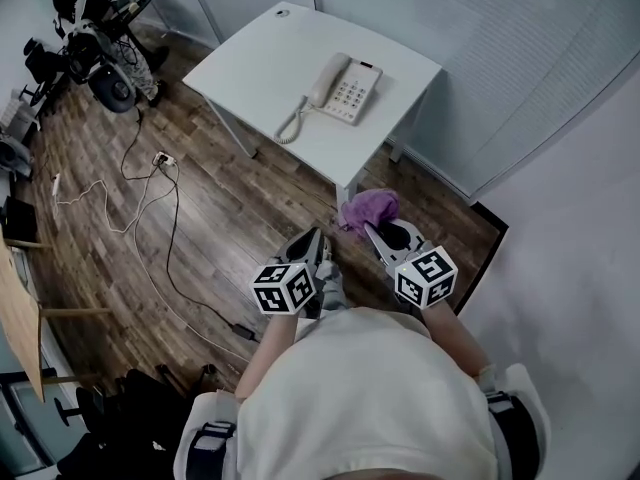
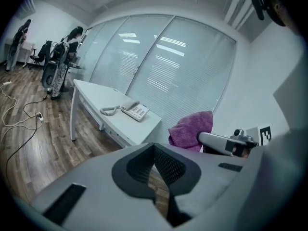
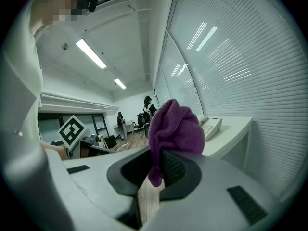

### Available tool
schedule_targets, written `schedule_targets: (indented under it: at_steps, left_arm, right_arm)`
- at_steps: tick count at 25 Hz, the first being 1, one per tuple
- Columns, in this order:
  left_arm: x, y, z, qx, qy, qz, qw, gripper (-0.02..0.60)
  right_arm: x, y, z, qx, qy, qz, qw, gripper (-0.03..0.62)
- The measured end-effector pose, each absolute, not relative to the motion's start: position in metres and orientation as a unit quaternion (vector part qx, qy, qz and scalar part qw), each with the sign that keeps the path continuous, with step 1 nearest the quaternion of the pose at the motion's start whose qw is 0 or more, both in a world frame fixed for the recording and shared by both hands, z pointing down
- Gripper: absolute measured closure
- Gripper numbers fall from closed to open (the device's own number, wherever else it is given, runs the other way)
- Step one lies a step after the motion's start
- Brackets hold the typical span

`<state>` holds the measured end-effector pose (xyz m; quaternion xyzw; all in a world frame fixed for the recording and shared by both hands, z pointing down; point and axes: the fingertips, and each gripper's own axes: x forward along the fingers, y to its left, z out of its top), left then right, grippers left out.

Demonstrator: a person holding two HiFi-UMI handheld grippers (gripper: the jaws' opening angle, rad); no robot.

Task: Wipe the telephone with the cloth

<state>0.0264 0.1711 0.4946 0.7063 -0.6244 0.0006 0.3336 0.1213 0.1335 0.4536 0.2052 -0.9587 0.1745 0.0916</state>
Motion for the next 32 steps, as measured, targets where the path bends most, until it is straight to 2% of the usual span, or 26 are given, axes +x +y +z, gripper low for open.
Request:
schedule_targets:
  at_steps: [22,32]
  left_arm:
    - [-0.082,0.014,0.485,0.738,-0.588,0.007,0.332,0.56]
    - [-0.114,-0.05,0.489,0.763,-0.555,0.017,0.332,0.56]
  right_arm:
    - [0.007,-0.022,0.43,0.242,-0.955,0.147,0.087,0.548]
    - [-0.025,-0.091,0.42,0.286,-0.946,0.124,0.087,0.548]
